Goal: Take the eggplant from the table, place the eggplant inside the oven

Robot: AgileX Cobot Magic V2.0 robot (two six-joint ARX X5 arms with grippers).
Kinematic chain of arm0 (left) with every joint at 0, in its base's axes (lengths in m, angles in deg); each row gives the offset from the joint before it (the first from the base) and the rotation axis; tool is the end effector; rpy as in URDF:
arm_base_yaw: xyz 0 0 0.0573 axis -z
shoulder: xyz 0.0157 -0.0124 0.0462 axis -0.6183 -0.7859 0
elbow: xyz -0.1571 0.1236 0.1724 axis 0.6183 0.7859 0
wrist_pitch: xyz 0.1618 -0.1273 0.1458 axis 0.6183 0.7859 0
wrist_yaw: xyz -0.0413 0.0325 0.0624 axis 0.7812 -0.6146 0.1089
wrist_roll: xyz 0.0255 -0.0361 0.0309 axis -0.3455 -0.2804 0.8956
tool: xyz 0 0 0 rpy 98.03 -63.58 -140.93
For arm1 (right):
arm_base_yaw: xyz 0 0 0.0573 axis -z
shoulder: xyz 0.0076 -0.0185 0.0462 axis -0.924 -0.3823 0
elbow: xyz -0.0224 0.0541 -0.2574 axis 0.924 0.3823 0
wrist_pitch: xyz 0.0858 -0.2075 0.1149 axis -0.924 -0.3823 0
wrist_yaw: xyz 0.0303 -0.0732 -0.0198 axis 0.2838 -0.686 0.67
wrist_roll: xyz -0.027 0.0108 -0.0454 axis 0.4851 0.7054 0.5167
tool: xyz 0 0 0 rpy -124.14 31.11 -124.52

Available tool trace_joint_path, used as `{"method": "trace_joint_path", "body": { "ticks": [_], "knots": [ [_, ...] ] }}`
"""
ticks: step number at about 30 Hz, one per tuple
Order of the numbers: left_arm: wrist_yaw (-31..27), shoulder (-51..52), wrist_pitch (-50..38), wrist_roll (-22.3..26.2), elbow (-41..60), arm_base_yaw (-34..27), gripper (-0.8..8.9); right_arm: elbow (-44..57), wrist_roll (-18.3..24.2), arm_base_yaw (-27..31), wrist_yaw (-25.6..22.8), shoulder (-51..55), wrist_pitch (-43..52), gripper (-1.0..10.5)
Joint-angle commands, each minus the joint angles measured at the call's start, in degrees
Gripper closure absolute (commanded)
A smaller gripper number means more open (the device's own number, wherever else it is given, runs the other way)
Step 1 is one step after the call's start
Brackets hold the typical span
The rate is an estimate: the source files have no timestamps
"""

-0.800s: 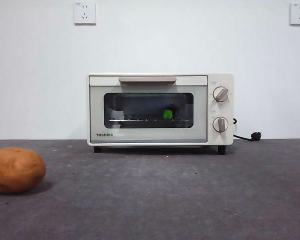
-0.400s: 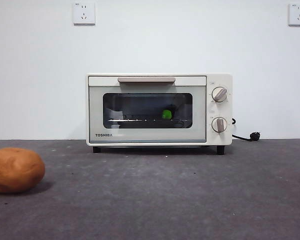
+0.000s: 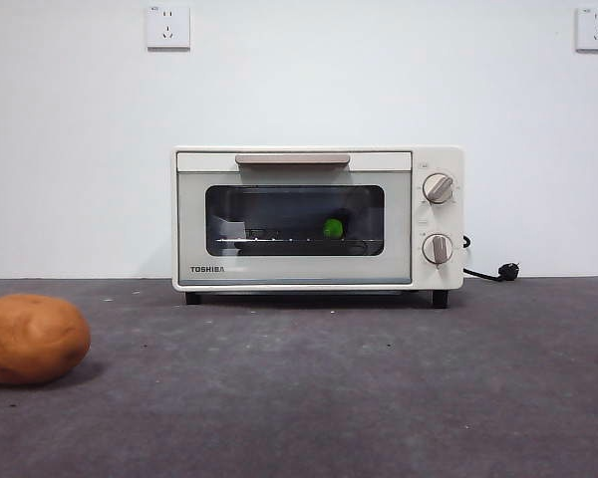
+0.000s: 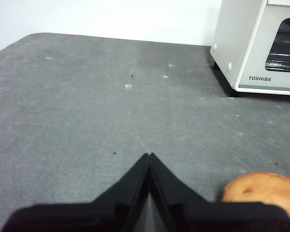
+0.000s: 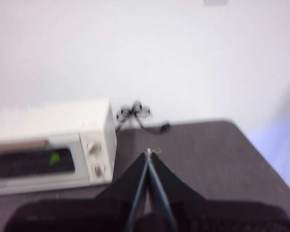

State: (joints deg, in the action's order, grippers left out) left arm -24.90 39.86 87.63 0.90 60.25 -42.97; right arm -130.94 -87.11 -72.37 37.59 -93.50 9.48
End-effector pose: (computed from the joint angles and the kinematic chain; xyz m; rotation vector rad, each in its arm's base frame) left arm 0.0943 0.0074 0.1529 -0.1011 0.2019 0.0781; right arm -0.0281 -0.0067 0.4037 0.0237 0.0168 -0.0604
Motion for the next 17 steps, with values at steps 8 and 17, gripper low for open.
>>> {"method": "trace_joint_path", "body": {
  "ticks": [8, 17],
  "knots": [
    [0.3, 0.0, -0.5, -0.5, 0.6, -0.2, 8.17, 24.8, 0.1, 6.2, 0.7, 8.7, 20.2, 9.5],
    [0.3, 0.0, -0.5, -0.5, 0.6, -0.2, 8.17, 46.5, 0.0, 6.8, 0.9, 8.7, 40.0, 9.5]
  ]
}}
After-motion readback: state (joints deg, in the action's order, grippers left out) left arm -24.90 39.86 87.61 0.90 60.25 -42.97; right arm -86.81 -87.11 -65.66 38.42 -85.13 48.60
